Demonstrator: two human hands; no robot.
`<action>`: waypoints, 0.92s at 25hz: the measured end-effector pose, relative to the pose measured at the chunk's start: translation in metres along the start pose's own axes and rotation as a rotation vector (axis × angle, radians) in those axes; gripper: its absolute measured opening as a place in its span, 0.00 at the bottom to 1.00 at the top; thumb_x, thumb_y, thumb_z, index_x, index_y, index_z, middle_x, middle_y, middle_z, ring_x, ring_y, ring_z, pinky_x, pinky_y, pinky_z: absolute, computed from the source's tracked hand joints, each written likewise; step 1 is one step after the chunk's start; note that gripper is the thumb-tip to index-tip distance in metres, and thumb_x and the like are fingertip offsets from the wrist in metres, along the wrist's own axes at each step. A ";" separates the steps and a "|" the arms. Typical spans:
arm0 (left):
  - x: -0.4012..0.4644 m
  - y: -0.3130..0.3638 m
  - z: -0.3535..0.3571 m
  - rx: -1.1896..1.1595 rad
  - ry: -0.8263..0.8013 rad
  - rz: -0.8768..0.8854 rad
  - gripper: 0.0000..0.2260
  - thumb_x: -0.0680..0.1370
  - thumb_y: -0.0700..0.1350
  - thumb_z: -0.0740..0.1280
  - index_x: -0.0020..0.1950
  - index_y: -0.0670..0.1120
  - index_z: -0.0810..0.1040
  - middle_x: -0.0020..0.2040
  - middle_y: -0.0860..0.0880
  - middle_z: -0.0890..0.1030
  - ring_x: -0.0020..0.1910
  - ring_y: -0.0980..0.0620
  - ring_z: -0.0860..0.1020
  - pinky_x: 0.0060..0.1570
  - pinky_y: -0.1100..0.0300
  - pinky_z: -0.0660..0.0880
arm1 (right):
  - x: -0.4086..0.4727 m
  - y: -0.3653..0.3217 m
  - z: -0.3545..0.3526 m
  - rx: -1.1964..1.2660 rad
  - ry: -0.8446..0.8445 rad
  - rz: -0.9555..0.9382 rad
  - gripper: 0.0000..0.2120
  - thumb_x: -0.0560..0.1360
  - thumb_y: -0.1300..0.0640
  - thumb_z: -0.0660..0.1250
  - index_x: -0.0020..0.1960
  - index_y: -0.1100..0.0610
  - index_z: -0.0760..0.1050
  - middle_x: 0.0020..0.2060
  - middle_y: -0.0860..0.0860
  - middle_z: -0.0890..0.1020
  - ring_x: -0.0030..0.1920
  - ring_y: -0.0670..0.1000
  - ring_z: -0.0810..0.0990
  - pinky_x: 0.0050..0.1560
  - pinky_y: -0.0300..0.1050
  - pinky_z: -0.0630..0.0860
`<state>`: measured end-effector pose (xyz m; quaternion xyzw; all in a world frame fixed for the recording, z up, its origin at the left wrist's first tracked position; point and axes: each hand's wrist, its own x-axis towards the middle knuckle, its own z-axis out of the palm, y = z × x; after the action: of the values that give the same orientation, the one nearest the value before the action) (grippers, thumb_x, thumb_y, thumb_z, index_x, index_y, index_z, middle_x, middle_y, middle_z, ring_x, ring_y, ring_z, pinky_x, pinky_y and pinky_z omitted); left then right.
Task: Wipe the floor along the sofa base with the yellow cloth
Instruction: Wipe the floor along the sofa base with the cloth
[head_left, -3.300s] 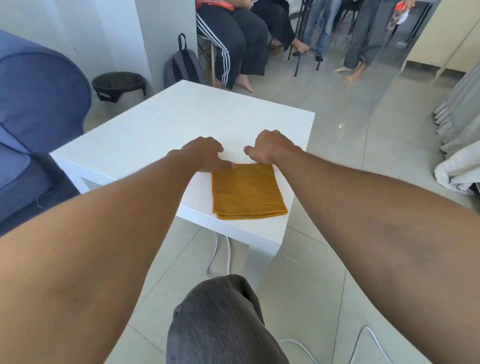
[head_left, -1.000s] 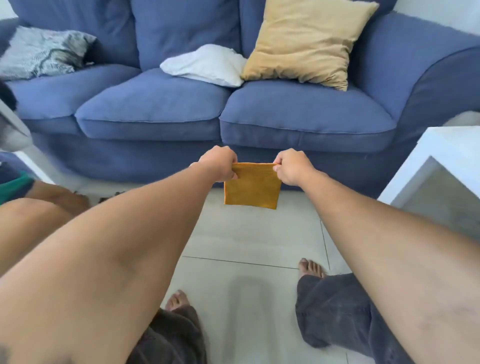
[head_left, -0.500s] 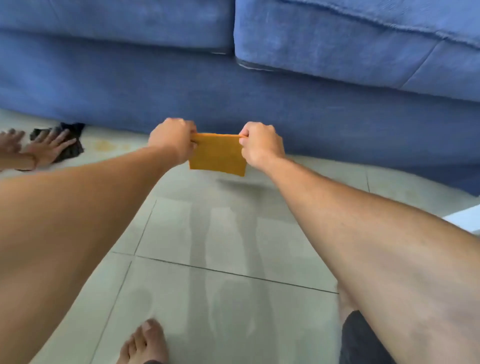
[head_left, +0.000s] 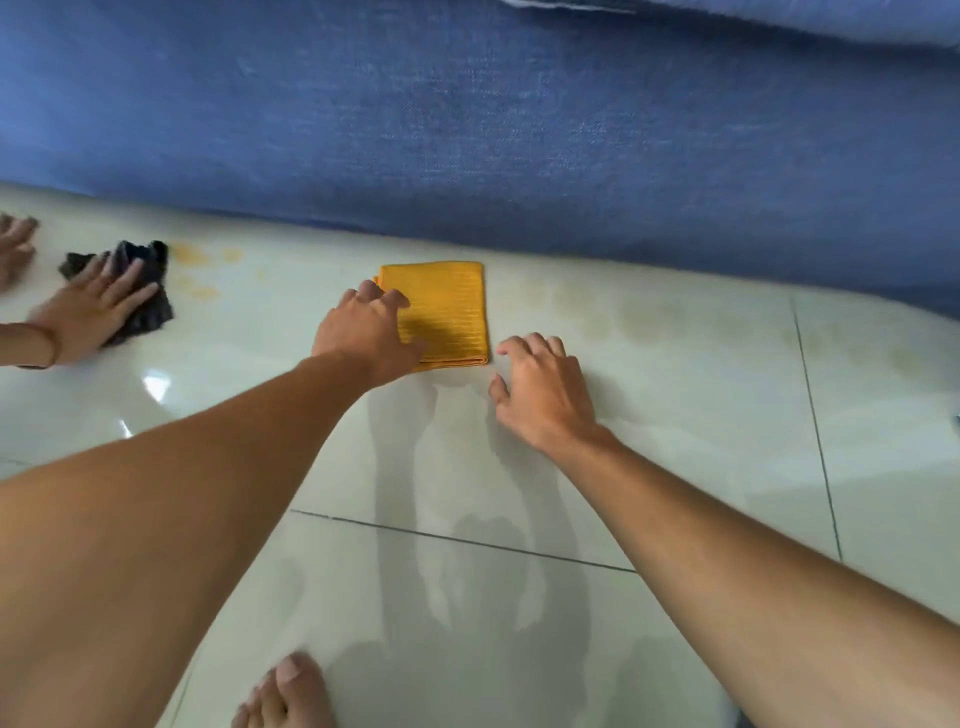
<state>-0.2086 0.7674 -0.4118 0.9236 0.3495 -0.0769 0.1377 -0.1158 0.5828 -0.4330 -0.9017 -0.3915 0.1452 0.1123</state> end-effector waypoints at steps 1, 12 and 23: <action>0.007 0.007 0.009 -0.024 0.036 -0.002 0.30 0.74 0.58 0.66 0.74 0.50 0.67 0.72 0.43 0.68 0.71 0.42 0.65 0.66 0.45 0.68 | -0.007 0.008 0.007 -0.001 0.047 0.025 0.17 0.76 0.51 0.61 0.63 0.55 0.73 0.61 0.54 0.78 0.62 0.58 0.72 0.61 0.54 0.72; 0.098 0.038 0.093 0.107 0.170 0.044 0.31 0.74 0.72 0.39 0.77 0.67 0.46 0.81 0.42 0.43 0.79 0.36 0.45 0.74 0.36 0.39 | -0.030 0.058 0.071 -0.062 0.359 -0.014 0.25 0.79 0.50 0.56 0.73 0.58 0.68 0.73 0.56 0.71 0.75 0.57 0.66 0.76 0.58 0.61; 0.031 0.014 0.099 0.113 0.211 0.092 0.29 0.76 0.71 0.42 0.77 0.69 0.45 0.81 0.44 0.46 0.79 0.38 0.46 0.75 0.35 0.43 | -0.035 0.052 0.058 -0.073 0.300 0.000 0.26 0.79 0.50 0.53 0.73 0.58 0.69 0.74 0.56 0.70 0.75 0.57 0.66 0.77 0.58 0.60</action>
<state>-0.1809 0.7462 -0.5104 0.9478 0.3145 0.0076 0.0514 -0.1240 0.5272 -0.4971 -0.9167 -0.3754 -0.0054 0.1367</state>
